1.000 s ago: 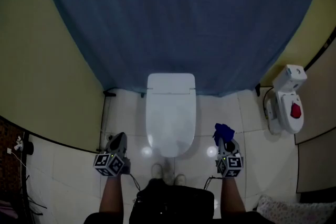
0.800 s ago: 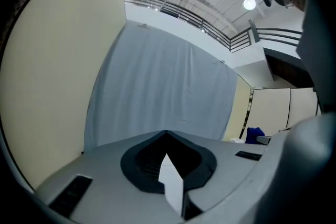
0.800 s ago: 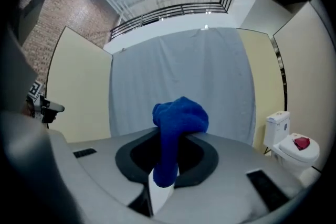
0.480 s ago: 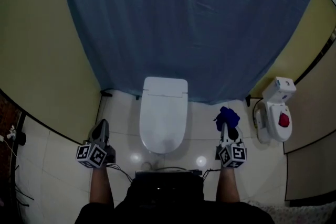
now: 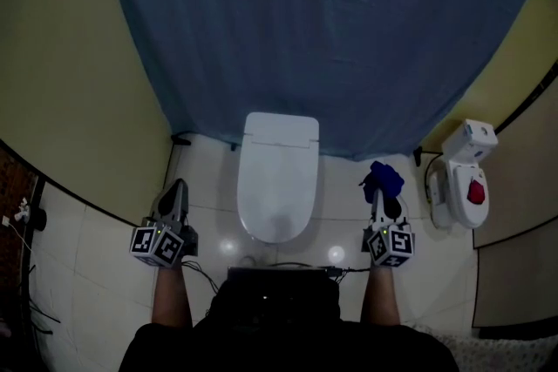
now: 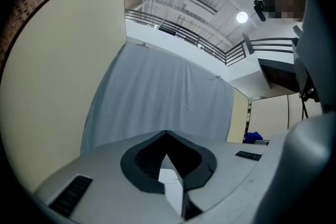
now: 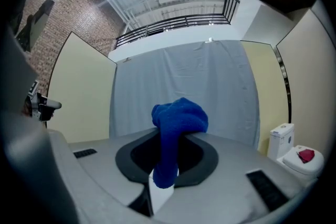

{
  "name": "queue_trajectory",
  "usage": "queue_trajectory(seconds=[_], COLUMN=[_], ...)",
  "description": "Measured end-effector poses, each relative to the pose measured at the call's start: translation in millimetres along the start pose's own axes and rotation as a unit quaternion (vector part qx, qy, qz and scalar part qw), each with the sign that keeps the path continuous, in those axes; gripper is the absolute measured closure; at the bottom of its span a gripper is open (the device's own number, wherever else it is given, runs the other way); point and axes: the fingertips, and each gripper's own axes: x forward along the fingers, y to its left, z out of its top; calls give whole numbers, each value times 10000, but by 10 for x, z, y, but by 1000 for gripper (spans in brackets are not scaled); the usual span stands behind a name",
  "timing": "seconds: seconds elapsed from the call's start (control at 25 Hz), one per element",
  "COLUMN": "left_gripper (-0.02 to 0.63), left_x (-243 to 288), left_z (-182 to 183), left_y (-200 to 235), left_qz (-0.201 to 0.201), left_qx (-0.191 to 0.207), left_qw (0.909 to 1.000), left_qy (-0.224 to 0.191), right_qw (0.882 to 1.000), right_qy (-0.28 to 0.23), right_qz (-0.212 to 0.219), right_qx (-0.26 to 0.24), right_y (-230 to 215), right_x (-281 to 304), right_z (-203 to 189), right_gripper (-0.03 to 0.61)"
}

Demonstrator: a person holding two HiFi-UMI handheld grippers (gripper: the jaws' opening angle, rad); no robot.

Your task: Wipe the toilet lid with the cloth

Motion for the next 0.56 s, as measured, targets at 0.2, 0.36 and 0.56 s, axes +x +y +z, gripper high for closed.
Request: queue_trajectory(seconds=[0.2,0.36,0.56], left_gripper=[621,621,621], left_x=[59,64,79], left_z=[101,113,110], left_y=[120,226,314], left_qz=[-100,-67,-35], left_qx=[99,43,59], left_qw=[9998,9999,9999], left_qy=[-137,-152,-79], right_qw=[9999,9998,9998], right_qy=[-116,-98,-29], right_qz=[10,-34,-69], right_qx=[-96,-161,-190], right_y=[96,144,188], right_x=[110,112,169], right_z=[110,124,123], right_gripper=[525,525,525])
